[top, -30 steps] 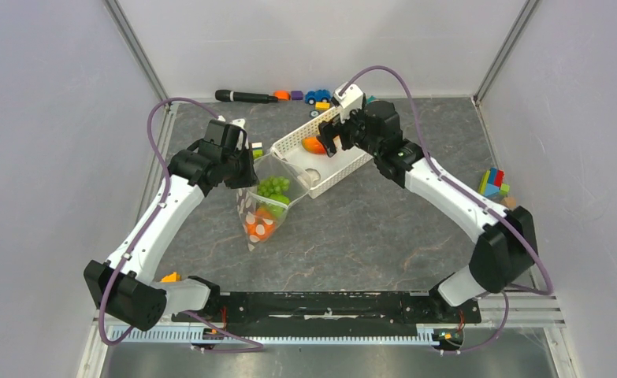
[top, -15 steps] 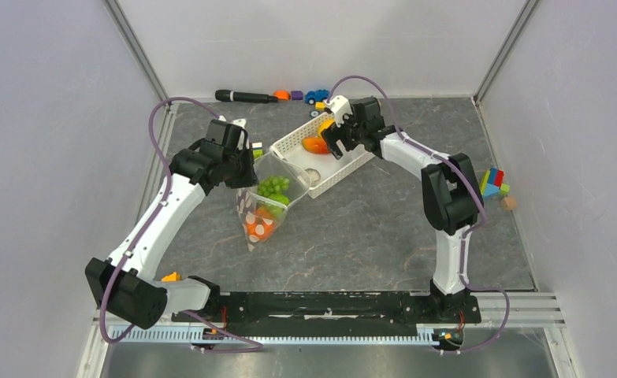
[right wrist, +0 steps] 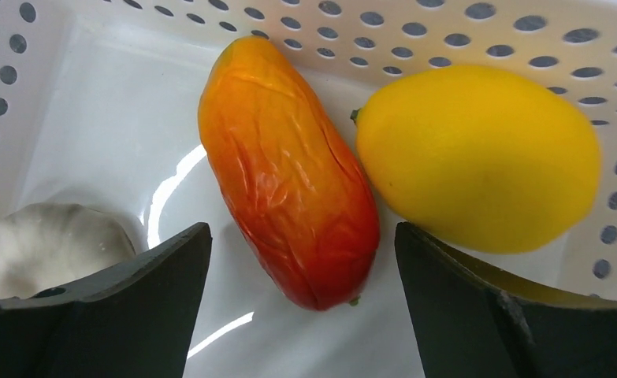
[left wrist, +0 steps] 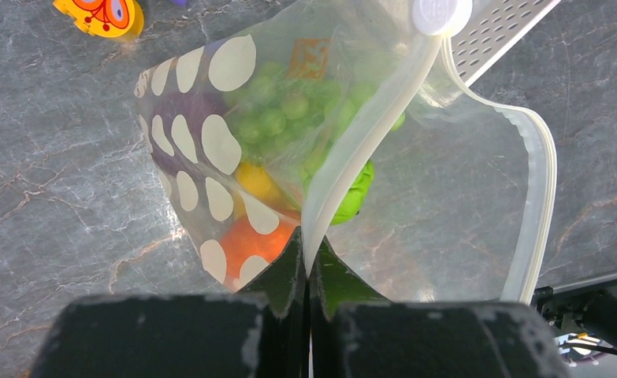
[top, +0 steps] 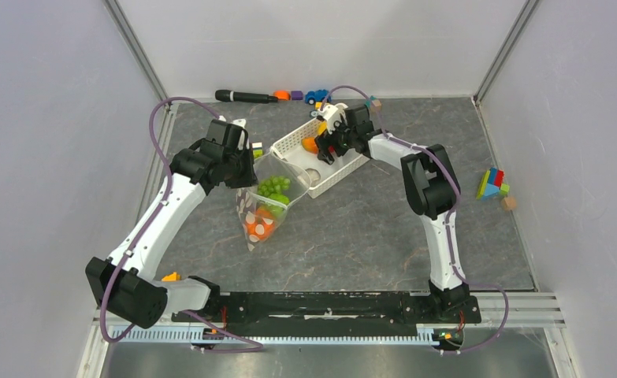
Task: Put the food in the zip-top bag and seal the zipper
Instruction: Pick up the fake fruit from the bin.
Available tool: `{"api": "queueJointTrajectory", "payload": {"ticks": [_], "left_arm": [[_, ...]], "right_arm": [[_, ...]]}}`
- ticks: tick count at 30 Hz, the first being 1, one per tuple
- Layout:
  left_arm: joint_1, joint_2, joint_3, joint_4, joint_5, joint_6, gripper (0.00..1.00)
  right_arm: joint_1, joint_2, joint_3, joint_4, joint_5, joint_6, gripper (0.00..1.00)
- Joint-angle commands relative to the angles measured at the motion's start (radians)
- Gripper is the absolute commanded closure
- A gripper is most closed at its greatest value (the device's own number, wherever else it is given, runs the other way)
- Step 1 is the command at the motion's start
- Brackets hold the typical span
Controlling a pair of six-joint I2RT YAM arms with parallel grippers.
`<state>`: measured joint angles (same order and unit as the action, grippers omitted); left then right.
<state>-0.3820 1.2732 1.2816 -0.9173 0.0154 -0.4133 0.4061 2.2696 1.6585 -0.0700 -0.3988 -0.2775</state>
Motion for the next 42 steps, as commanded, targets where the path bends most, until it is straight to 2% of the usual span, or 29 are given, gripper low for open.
{"api": "queueJointTrajectory", "payload": {"ticks": [1,8,17,22,33,42], "left_arm": [[0.000,-0.005,0.009,0.023,-0.011,0.047,0.98],[-0.001,0.000,0.009,0.021,-0.033,0.048,0.98],[-0.001,-0.006,0.009,0.021,-0.033,0.048,0.98],[0.000,-0.007,0.009,0.021,-0.031,0.048,0.98],[-0.001,-0.015,0.009,0.022,-0.026,0.042,0.98],[0.000,-0.013,0.010,0.023,-0.026,0.042,0.98]], "right_arm": [[0.005,0.036,0.052,0.057,-0.093,0.010,0.09],[0.006,0.011,-0.026,0.150,-0.181,0.032,0.21],[0.005,0.004,-0.041,0.154,-0.233,0.038,0.58],[0.006,-0.042,-0.077,0.157,-0.237,0.039,0.71],[0.007,-0.308,-0.238,0.127,-0.061,0.049,0.79],[0.045,-0.559,-0.277,-0.027,-0.019,0.114,0.80]]}}
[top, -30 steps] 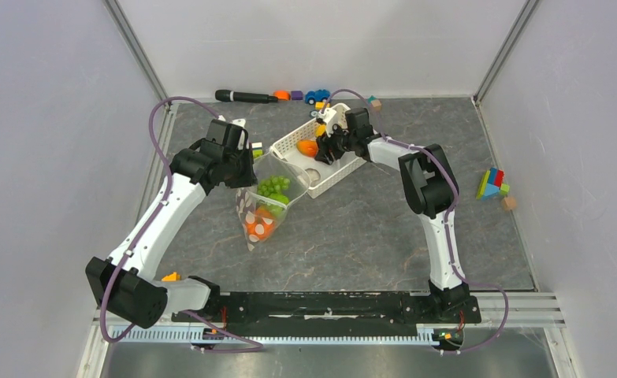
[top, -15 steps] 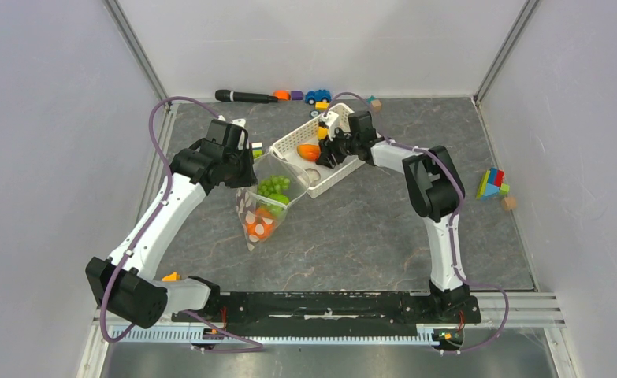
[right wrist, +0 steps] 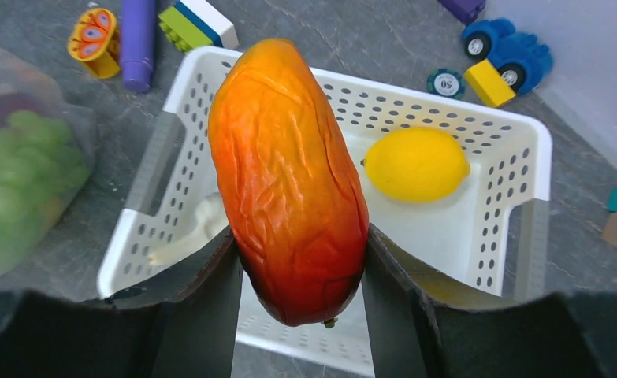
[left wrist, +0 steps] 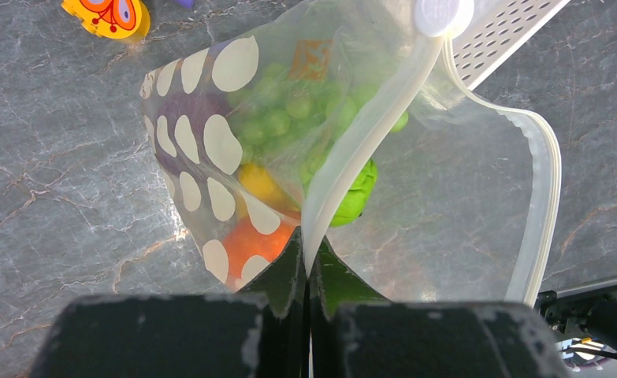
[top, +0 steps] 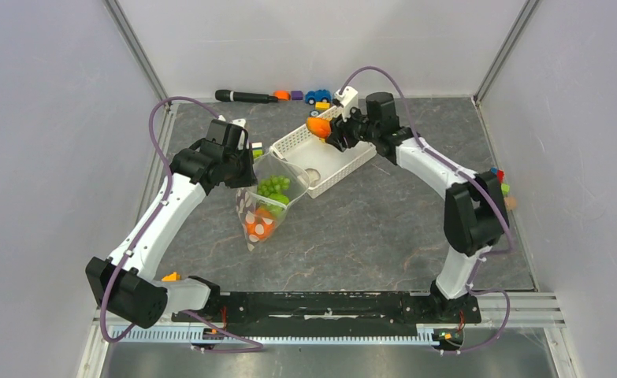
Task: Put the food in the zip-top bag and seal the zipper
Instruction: Pick up the fake fruit from the bin, then place the fake fruit in the zipper food storage bag.
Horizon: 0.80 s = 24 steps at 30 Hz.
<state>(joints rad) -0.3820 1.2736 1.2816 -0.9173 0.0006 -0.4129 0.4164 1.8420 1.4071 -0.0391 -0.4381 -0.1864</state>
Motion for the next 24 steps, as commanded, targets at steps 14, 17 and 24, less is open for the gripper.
{"api": "queueJointTrajectory", "payload": {"ticks": [14,17,24], "left_arm": [[-0.001,-0.015,0.009,0.023,-0.005,0.036,0.98],[-0.001,-0.017,0.009,0.023,-0.005,0.034,0.98],[-0.002,-0.022,0.007,0.026,0.029,0.035,0.98]], "right_arm": [[0.337,-0.293,0.037,-0.374,0.127,-0.160,0.78],[0.380,-0.245,0.093,-0.445,0.209,-0.161,0.77],[0.481,-0.078,0.292,-0.561,0.369,-0.177,0.74]]}}
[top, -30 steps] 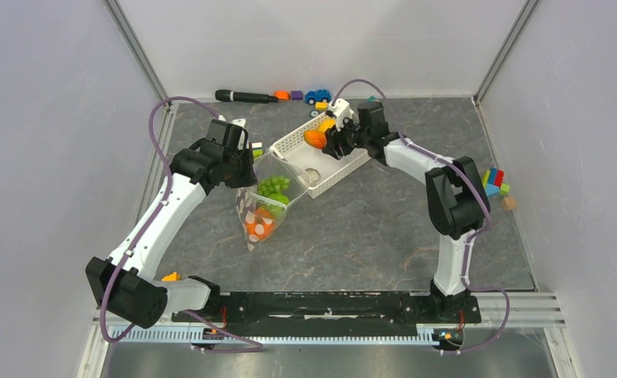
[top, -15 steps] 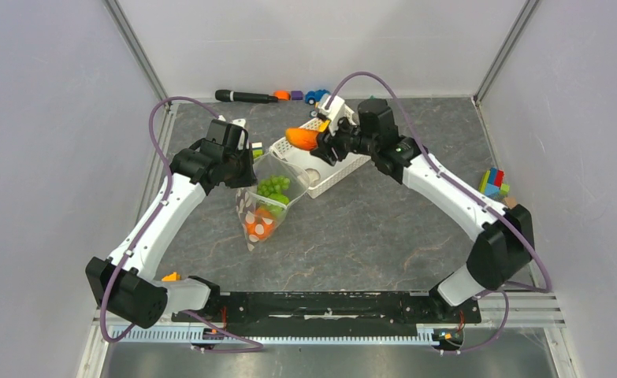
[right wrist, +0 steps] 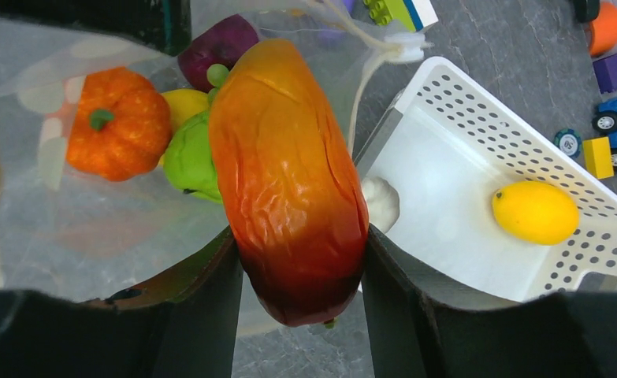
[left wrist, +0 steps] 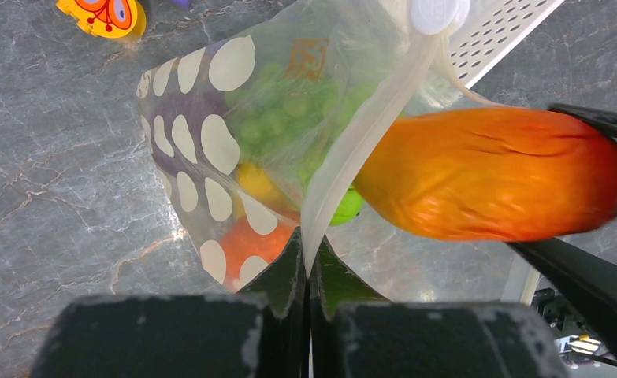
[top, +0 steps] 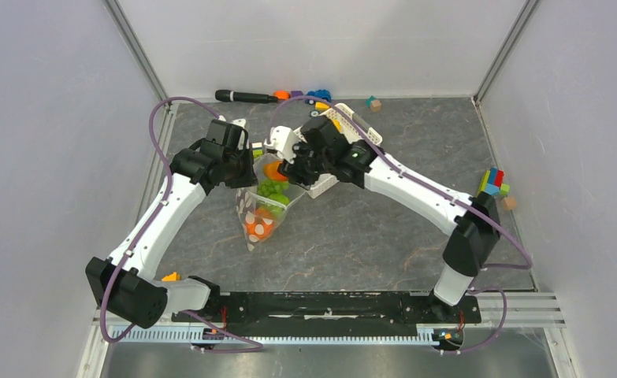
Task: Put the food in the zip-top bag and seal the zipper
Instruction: Place the fake fruit in the zipper food storage bag.
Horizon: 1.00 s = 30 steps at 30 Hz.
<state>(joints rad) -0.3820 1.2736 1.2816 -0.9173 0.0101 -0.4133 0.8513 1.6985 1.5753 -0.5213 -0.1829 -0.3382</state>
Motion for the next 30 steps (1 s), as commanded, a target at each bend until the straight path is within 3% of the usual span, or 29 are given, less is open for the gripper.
{"api": "queueJointTrajectory", "payload": {"ticks": [1,11,18,26,30], "left_arm": [[-0.002,-0.022,0.007,0.026,0.021,0.034,0.98],[-0.002,-0.022,0.004,0.032,0.053,0.034,0.98],[-0.002,-0.023,0.001,0.038,0.070,0.034,0.98],[-0.003,-0.033,0.001,0.039,0.071,0.031,0.98],[-0.002,-0.037,0.000,0.039,0.063,0.029,0.98]], "right_arm": [[0.059,0.088,0.143,-0.080,0.121,-0.022,0.74],[0.109,0.202,0.214,-0.025,0.128,0.087,0.67],[0.109,0.203,0.161,0.072,0.144,0.217,0.63],[0.109,0.170,0.110,0.139,0.145,0.266,0.37],[0.109,0.140,0.072,0.168,0.143,0.262,0.19]]}}
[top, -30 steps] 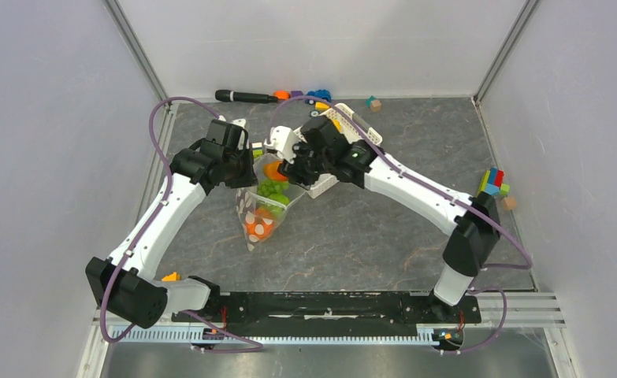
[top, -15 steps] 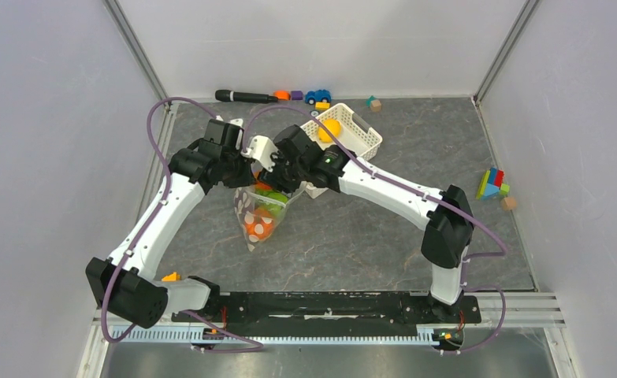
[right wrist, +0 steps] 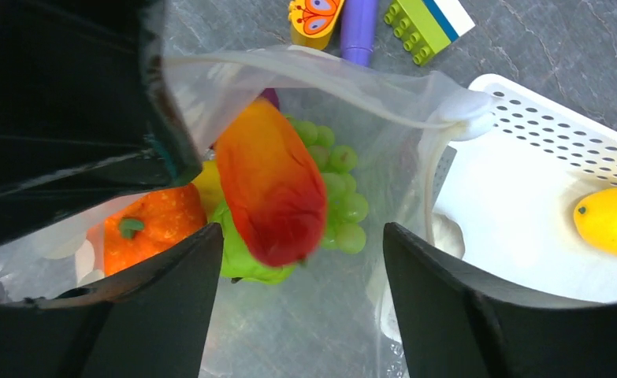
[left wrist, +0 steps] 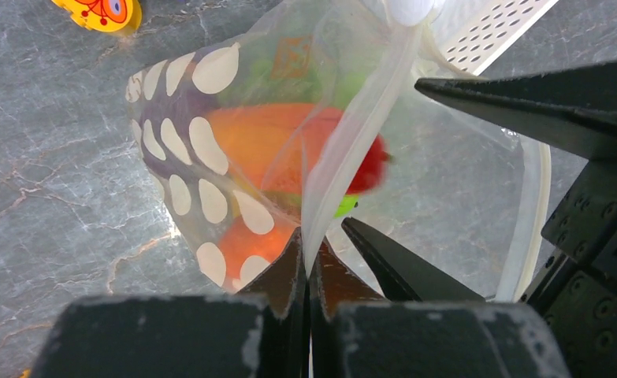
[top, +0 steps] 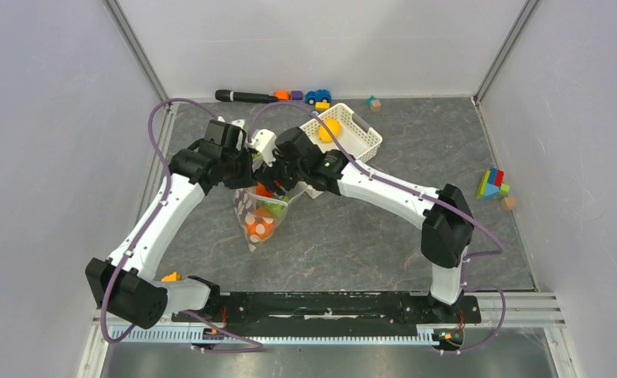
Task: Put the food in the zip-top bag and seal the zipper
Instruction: Place the fake fruit in the zipper food storage bag, then pick up the fake fruit from the bin.
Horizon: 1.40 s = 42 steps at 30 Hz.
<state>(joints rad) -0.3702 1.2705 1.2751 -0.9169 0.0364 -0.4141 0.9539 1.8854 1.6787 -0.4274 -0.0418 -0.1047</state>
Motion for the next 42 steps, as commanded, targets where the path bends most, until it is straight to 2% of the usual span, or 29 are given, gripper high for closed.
{"api": "queueJointTrajectory", "payload": {"ticks": [1,9,14,21,25,29,34,42], "left_arm": [[-0.013,-0.035,0.007,0.039,0.035,0.029,0.98],[-0.014,-0.048,0.006,0.039,-0.016,0.017,0.98],[-0.013,-0.056,0.006,0.039,-0.032,0.017,0.98],[-0.012,-0.071,0.007,0.038,-0.083,0.018,0.98],[-0.012,-0.086,0.009,0.028,-0.177,0.010,0.98],[-0.012,-0.089,0.015,0.012,-0.233,-0.005,0.98],[-0.012,-0.088,0.014,0.013,-0.225,-0.008,0.98],[-0.012,-0.085,0.015,0.013,-0.202,-0.006,0.98]], "right_arm": [[0.006,-0.056,-0.038,0.078,-0.004,0.022,0.15],[0.000,-0.157,-0.082,0.133,-0.099,-0.044,0.02],[-0.024,-0.274,-0.158,0.214,-0.150,-0.061,0.02],[-0.118,-0.430,-0.353,0.416,-0.052,0.047,0.02],[-0.200,-0.472,-0.426,0.485,0.031,0.178,0.02],[-0.285,-0.440,-0.435,0.478,0.111,0.310,0.02],[-0.357,-0.346,-0.417,0.481,0.187,0.440,0.02],[-0.438,-0.126,-0.273,0.446,0.129,0.570,0.02]]}}
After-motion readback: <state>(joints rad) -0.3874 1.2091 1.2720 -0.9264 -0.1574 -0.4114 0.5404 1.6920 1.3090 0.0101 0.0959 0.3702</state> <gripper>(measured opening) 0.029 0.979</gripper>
